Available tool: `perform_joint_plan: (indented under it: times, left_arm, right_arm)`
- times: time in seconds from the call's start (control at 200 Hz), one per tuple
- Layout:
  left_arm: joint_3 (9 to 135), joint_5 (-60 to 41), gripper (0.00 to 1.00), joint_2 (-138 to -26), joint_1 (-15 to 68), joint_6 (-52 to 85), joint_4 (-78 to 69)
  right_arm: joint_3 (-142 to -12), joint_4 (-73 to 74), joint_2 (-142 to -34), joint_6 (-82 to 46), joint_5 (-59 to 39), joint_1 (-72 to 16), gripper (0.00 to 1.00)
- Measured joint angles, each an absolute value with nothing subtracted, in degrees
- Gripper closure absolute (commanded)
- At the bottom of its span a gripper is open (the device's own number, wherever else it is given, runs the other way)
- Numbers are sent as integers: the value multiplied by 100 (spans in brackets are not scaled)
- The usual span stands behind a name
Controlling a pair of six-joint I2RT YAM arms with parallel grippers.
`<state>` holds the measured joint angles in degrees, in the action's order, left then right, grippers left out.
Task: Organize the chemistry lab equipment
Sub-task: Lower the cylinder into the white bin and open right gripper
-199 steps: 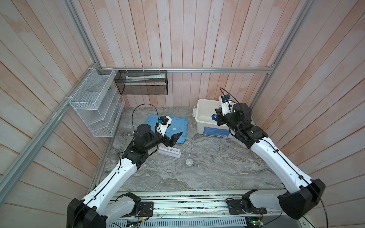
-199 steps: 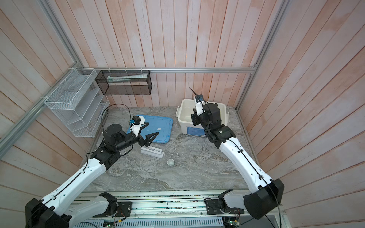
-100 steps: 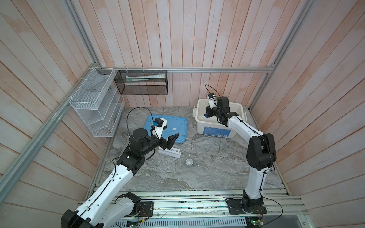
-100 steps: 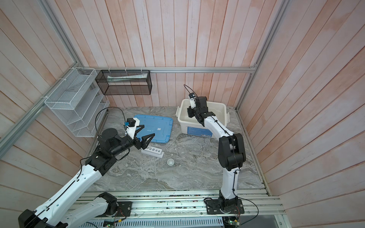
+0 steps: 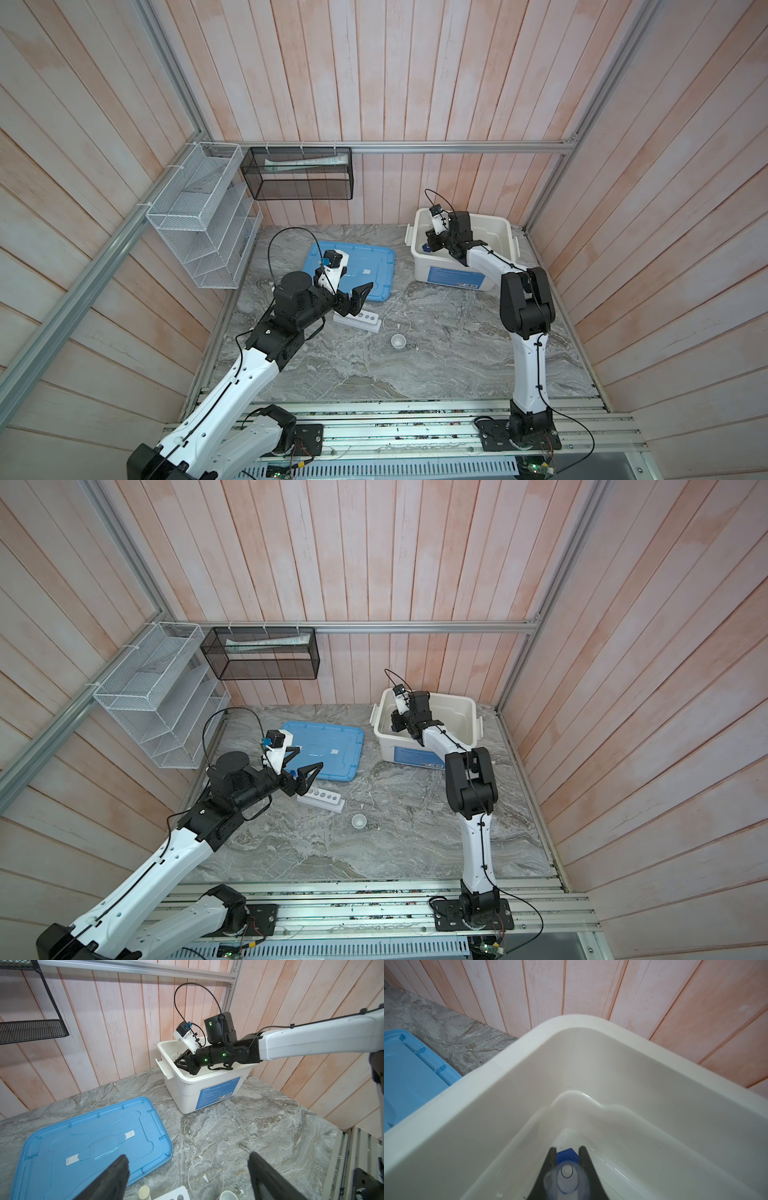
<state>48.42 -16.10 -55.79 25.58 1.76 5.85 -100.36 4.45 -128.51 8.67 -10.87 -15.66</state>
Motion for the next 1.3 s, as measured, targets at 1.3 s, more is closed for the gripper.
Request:
perform_joint_plan:
  times: [1.3]
  left_arm:
    - [4936,-1555,9,-5739,2558,145,692]
  right_arm:
    - [-10442,298,-13047,1376,-1573,-1479,57]
